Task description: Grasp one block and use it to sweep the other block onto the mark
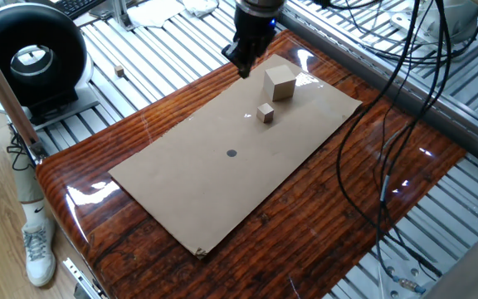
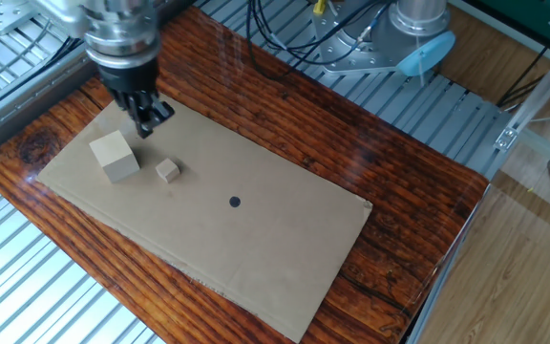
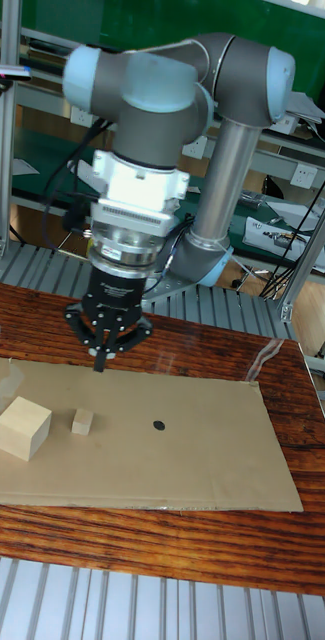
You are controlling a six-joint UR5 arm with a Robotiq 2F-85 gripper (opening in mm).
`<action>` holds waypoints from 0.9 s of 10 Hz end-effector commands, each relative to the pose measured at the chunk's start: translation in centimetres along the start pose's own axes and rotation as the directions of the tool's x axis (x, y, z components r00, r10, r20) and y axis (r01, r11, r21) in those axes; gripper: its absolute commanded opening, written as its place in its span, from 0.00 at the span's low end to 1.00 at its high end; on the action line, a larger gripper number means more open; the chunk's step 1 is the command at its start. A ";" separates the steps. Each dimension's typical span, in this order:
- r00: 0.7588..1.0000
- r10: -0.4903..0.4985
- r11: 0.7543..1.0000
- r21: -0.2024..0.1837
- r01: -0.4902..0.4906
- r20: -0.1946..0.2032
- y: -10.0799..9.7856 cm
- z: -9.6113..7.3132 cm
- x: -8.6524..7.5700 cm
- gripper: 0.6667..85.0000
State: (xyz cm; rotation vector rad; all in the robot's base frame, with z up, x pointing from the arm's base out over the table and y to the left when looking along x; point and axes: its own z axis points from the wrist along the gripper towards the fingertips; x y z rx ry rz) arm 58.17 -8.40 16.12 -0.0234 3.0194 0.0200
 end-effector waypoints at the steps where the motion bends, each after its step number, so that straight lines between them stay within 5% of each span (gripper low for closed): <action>1: 0.995 -0.090 0.996 0.005 0.090 0.051 -3.0 0.6 -0.9 0.51; 4: 0.997 0.024 0.997 -0.075 -0.019 0.071 -1.1 0.6 -1.5 0.47; 5: 0.991 0.116 0.981 -0.166 -0.104 0.064 1.2 0.3 -1.9 0.32; 7: 0.997 0.002 0.999 -0.037 0.001 0.076 -2.1 1.0 -2.1 0.30; 9: 0.997 -0.030 0.999 -0.023 0.032 0.073 -2.5 1.5 -2.3 0.63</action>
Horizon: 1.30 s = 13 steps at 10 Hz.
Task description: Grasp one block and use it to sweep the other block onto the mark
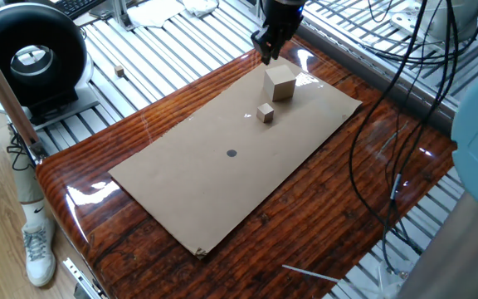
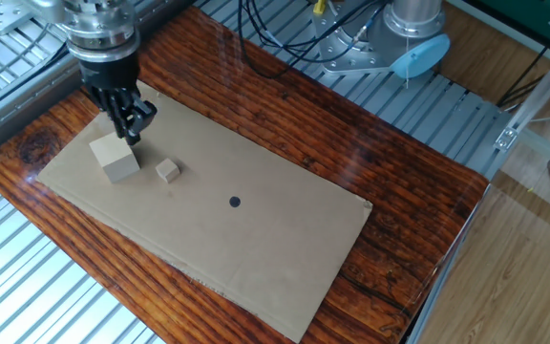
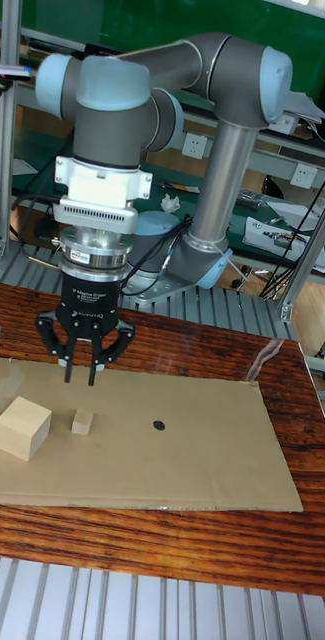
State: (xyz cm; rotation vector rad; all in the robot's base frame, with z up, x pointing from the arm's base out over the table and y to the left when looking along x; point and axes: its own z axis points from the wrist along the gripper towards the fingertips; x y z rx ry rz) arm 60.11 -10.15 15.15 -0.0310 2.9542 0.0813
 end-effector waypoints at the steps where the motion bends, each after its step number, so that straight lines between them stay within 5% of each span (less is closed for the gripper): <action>1: 0.999 -0.034 0.999 0.016 0.034 0.001 -0.9 0.4 -0.4 0.68; 4: 0.995 -0.089 0.995 0.044 0.090 -0.040 -2.9 1.4 -0.1 0.79; 7: 0.985 -0.116 0.987 0.093 0.128 -0.129 -5.9 2.0 1.8 0.81; 13: 0.988 -0.121 0.989 0.077 0.128 -0.091 -6.1 2.6 1.4 0.83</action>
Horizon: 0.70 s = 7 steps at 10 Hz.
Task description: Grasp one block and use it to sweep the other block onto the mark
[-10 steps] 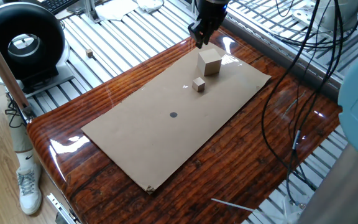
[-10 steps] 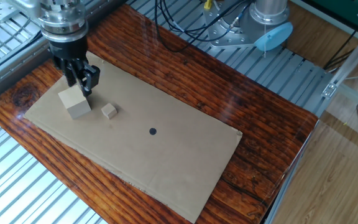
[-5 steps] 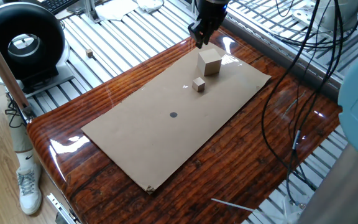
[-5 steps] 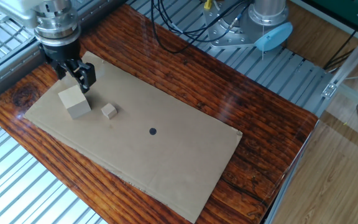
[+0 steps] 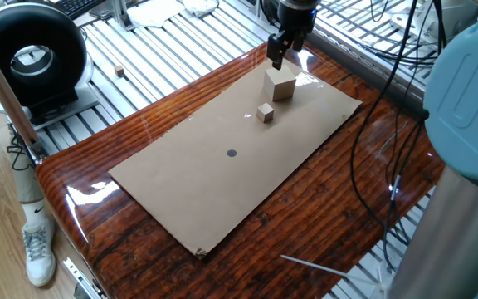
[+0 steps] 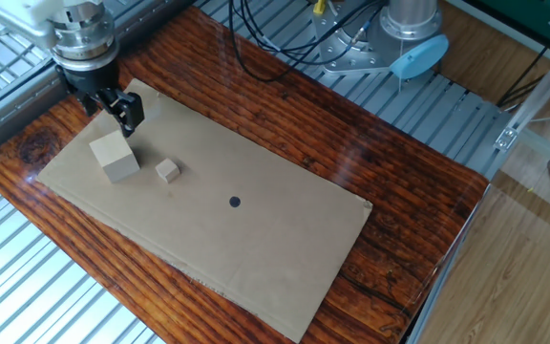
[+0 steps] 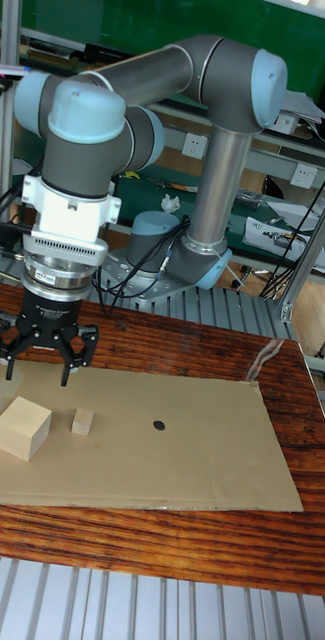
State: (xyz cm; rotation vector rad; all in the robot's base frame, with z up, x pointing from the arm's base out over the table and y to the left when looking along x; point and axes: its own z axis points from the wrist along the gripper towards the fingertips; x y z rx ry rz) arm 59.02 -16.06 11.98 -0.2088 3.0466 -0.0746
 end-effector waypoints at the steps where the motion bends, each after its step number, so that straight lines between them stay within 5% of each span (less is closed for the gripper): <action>1: 0.999 -0.005 1.000 -0.023 0.005 0.036 0.3 0.0 -0.9 0.85; 4: 0.999 0.049 0.998 0.039 -0.048 -0.001 -1.3 0.0 0.1 0.84; 6: 0.999 0.025 0.999 0.035 -0.026 0.032 -1.3 0.0 -0.8 0.83; 7: 0.998 0.052 0.999 0.010 -0.053 0.043 -1.2 1.4 -1.6 0.83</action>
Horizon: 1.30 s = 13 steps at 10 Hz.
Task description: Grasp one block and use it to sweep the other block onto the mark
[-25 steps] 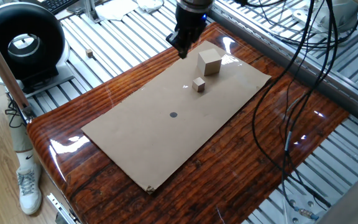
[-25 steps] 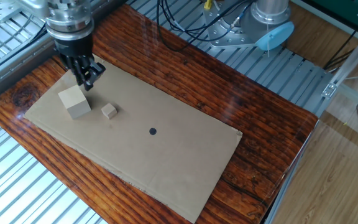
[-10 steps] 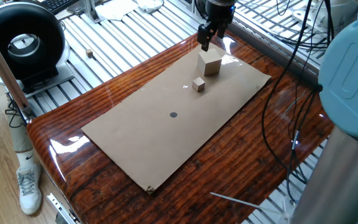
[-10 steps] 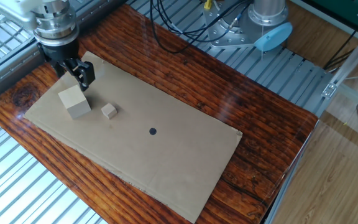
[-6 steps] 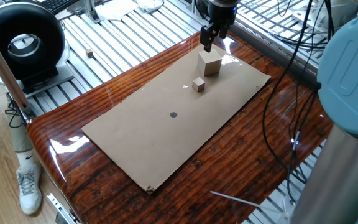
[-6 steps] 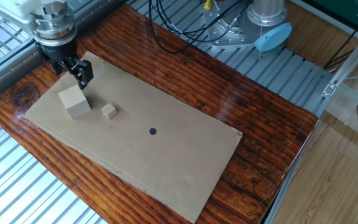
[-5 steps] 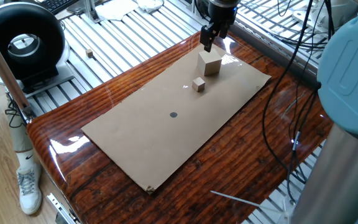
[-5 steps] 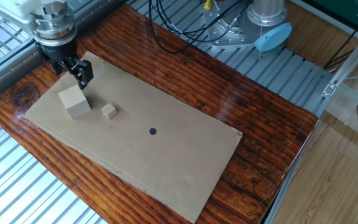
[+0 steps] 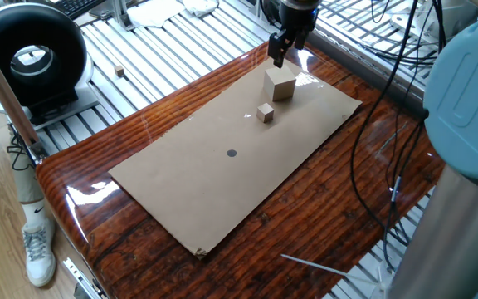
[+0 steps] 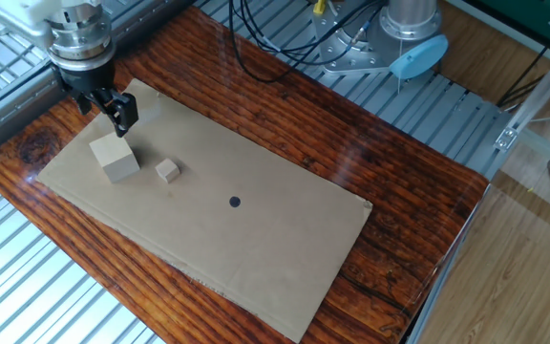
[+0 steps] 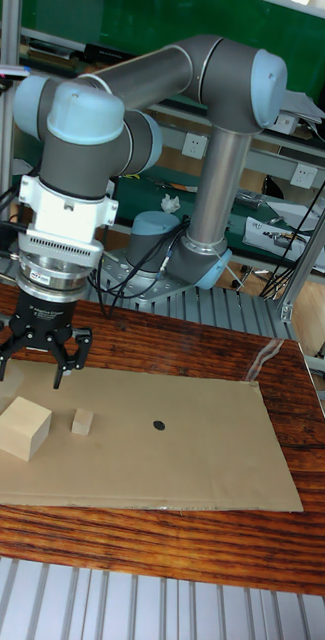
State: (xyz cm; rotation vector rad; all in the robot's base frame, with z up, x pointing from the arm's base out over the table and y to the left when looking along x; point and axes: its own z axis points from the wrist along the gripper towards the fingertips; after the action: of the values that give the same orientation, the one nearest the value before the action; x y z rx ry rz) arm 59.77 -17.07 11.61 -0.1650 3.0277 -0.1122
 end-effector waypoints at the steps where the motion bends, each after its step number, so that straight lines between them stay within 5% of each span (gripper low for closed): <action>1: 0.998 0.050 0.998 -0.035 -0.049 0.023 0.0 1.9 -1.4 0.83; 4: 0.996 0.083 0.994 -0.071 -0.082 0.014 0.3 3.4 -1.7 0.84; 6: 0.996 0.084 0.995 -0.048 -0.084 -0.002 -0.4 3.9 -1.3 0.85; 9: 0.986 0.163 0.981 -0.103 -0.164 -0.026 0.9 4.2 -1.1 0.91; 13: 0.987 0.160 0.982 -0.101 -0.161 -0.023 0.5 5.3 -0.9 0.91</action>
State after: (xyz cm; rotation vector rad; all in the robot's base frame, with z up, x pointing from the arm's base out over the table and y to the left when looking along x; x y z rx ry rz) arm 61.02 -16.89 6.96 0.0480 3.0525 0.0308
